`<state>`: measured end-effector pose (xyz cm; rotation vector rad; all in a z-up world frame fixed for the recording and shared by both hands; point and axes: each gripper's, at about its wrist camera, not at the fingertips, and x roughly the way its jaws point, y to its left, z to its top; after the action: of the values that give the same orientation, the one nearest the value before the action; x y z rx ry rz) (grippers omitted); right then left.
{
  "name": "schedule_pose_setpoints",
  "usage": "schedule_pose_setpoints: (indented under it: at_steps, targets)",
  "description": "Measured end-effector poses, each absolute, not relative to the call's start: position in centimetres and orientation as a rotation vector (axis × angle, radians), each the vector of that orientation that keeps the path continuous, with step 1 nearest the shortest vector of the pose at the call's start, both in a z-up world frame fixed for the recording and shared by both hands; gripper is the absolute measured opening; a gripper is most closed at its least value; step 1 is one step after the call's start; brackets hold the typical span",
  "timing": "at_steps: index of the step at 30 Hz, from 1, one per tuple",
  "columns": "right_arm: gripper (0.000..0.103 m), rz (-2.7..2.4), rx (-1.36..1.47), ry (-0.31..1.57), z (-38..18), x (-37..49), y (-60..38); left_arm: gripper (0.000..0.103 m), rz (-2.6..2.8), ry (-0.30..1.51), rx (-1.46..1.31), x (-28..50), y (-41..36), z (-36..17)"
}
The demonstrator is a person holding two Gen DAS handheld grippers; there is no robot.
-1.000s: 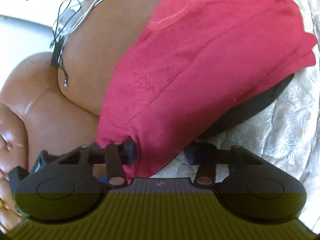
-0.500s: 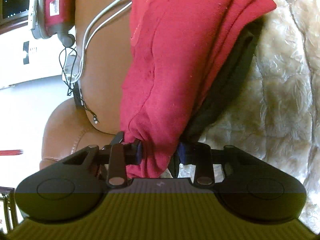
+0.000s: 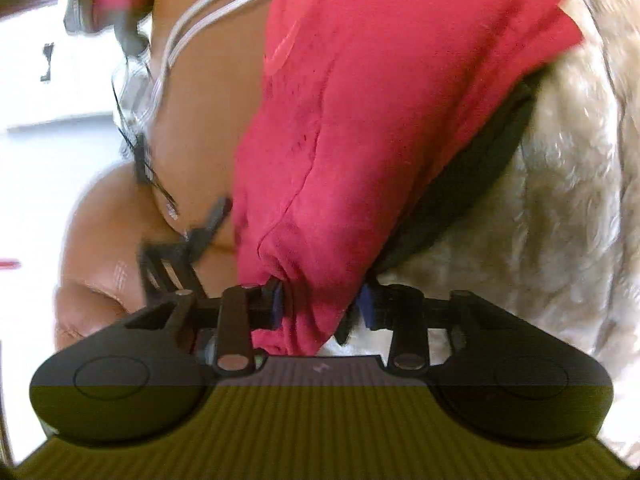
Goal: Organize soft objects
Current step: 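Lift the folded red T-shirt off the cushion with both grippers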
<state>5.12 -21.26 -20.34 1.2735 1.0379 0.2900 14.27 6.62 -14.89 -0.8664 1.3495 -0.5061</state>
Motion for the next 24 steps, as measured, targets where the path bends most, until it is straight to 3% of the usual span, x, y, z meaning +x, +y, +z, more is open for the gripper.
schedule_pose_setpoints:
  at_steps: [2, 5, 11, 13, 14, 15, 21, 24]
  targets:
    - [0.067, 0.296, 1.158, 1.115, -19.6, 5.5, -20.9, 0.069, -0.488, 1.385, -0.776, 14.9, 5.7, -14.3]
    - [0.068, 0.357, 0.953, 1.17, -17.5, 4.8, -21.1, 0.06, -0.467, 1.414, -0.749, 15.5, 5.4, -14.1]
    - [0.069, 0.343, 0.629, 1.108, -12.6, 3.8, -26.1, 0.058, -0.45, 1.418, -0.674, 16.0, 3.9, -13.7]
    - [0.074, 0.305, 0.686, 1.093, -12.7, 5.1, -29.5, 0.058, -0.449, 1.423, -0.674, 16.0, 3.7, -13.6]
    - [0.084, 0.286, 0.715, 1.085, -12.8, 5.8, -31.2, 0.058, -0.45, 1.425, -0.68, 16.1, 3.7, -13.7]
    - [0.087, 0.275, 0.749, 1.089, -13.2, 6.5, -32.7, 0.058, -0.451, 1.427, -0.686, 16.1, 3.6, -13.9]
    - [0.089, 0.365, 0.988, 1.173, -17.8, 10.3, -35.9, 0.057, -0.471, 1.428, -0.713, 16.8, 3.0, -14.7]
    - [0.097, 0.406, 1.016, 1.172, -18.4, 11.6, -35.4, 0.057, -0.488, 1.432, -0.735, 17.3, 2.9, -15.6]
